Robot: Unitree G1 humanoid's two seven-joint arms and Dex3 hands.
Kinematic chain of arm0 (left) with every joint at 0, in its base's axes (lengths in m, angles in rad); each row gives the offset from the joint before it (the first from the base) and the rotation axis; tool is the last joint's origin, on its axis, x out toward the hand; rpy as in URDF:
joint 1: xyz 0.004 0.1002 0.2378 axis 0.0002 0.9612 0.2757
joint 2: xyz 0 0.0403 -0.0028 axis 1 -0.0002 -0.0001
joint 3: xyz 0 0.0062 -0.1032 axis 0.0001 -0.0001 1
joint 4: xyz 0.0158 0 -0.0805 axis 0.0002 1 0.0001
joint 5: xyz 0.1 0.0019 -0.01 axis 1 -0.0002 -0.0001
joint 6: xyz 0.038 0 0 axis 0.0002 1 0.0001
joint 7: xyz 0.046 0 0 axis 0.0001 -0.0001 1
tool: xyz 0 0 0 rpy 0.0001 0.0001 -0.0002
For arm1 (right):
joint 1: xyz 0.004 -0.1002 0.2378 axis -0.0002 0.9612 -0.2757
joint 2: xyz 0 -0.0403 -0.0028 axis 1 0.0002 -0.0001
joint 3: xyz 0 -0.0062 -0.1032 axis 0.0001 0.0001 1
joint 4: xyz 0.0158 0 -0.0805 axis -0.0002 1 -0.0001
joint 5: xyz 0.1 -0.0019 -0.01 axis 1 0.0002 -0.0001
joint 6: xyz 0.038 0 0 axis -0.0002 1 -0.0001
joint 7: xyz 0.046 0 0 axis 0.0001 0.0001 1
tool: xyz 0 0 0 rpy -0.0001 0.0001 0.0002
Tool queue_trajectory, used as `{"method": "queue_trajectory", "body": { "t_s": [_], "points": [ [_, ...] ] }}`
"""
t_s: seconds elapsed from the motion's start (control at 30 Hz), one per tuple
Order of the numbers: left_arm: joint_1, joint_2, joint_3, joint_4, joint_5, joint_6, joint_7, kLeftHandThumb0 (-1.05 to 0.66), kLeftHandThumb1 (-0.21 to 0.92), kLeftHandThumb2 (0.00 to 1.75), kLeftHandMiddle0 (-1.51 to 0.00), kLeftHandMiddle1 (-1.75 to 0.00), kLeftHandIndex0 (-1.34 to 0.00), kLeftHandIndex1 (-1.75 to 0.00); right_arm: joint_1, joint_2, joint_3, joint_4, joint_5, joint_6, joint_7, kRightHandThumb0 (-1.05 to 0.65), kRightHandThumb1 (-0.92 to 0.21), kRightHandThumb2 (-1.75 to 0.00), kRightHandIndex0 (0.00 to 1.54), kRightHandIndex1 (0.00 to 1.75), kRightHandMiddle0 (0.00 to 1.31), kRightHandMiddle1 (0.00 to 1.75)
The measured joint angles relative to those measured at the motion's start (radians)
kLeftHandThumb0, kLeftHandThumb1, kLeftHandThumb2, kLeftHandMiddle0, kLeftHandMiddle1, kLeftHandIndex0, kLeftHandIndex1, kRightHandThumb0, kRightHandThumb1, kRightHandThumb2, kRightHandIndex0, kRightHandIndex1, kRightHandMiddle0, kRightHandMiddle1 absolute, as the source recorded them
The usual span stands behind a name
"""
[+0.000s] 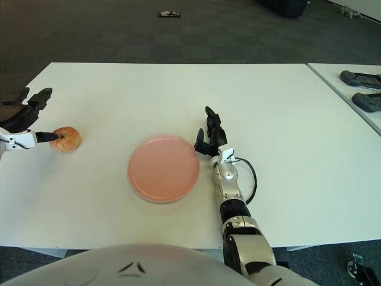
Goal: Put the apple into the plate.
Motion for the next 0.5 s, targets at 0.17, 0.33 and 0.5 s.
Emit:
{"method": "queue_trajectory", "body": {
  "t_s": [0.17,0.33,0.5],
  "points": [
    [-0.015,0.007,-0.019,0.021,-0.036,-0.007,-0.001,-1.05,0.92,0.19,0.00,0.00,0.00,0.00,0.000,0.000,-0.002,-0.001,0.001,0.001,-0.005,-0.42,-0.56,-1.32,0.14,0.01,0.00,0.39],
    [-0.018,0.007,-0.034,0.031,-0.099,-0.020,-0.019,-1.05,0.92,0.12,0.00,0.00,0.00,0.00,0.003,0.001,-0.004,-0.008,0.001,0.006,-0.006,-0.39,-0.53,-1.37,0.15,0.01,0.00,0.39],
    [-0.018,0.007,-0.040,0.036,-0.166,-0.047,-0.028,-1.05,0.90,0.09,0.00,0.00,0.00,0.00,0.003,0.001,-0.008,-0.009,0.005,0.014,-0.002,-0.36,-0.51,-1.40,0.16,0.01,0.00,0.39]
  ]
}}
